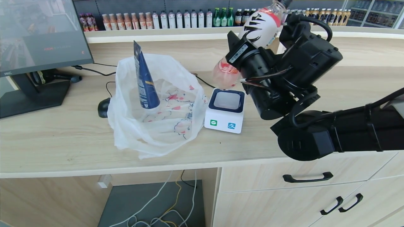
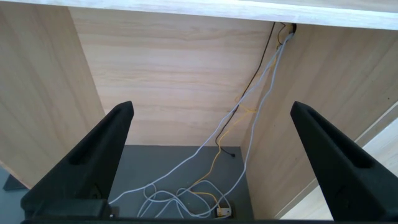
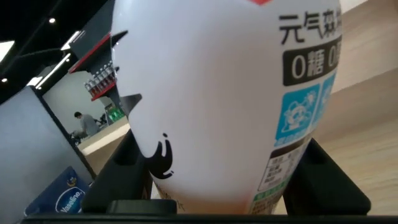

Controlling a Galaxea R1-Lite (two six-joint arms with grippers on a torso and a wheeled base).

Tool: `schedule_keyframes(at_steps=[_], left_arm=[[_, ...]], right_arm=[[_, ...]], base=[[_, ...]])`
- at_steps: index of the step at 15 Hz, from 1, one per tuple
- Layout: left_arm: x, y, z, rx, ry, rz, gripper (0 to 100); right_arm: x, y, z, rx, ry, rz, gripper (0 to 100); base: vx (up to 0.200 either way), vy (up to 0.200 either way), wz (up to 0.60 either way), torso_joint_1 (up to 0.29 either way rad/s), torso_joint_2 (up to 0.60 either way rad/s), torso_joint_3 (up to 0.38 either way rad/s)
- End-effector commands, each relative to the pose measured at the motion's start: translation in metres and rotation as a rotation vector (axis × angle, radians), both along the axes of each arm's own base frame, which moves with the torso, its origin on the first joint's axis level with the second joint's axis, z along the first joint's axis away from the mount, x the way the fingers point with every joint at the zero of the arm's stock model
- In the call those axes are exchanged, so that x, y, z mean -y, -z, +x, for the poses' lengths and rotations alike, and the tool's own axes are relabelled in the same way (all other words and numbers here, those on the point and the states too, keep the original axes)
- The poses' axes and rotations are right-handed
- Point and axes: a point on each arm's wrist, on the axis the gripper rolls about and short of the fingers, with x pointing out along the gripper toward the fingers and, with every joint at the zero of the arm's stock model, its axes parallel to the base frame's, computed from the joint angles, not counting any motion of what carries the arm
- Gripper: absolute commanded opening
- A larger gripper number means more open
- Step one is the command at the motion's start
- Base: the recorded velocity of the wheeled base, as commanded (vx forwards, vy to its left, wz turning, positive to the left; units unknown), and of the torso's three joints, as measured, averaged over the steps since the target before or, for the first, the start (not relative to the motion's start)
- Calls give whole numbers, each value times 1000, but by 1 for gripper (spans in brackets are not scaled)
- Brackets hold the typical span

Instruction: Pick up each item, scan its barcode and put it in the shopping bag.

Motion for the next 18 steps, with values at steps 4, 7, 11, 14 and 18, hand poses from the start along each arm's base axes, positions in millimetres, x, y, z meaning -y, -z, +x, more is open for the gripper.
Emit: schedule_keyframes(at_steps=[4,7,11,14,18], left_arm=[[0,0,0,-1,1,-1,100],[0,0,0,0,-1,-1,100],[0,0,0,0,-1,-1,100],[0,0,0,0,-1,-1,100],[0,0,0,0,-1,-1,100]], right_arm=[[-7,13,5,-43,-18,60,0],[-11,16,5,-59,-60,119,0],[-17,25,8,-94,-117,215,0],[-18,28,9,-115,-160,304,0],[-17,30,11,-123,-166,320,0]], base=[[0,0,0,0,0,0],[0,0,0,0,0,0],[0,0,0,0,0,0],[0,0,0,0,0,0],[0,0,0,0,0,0]])
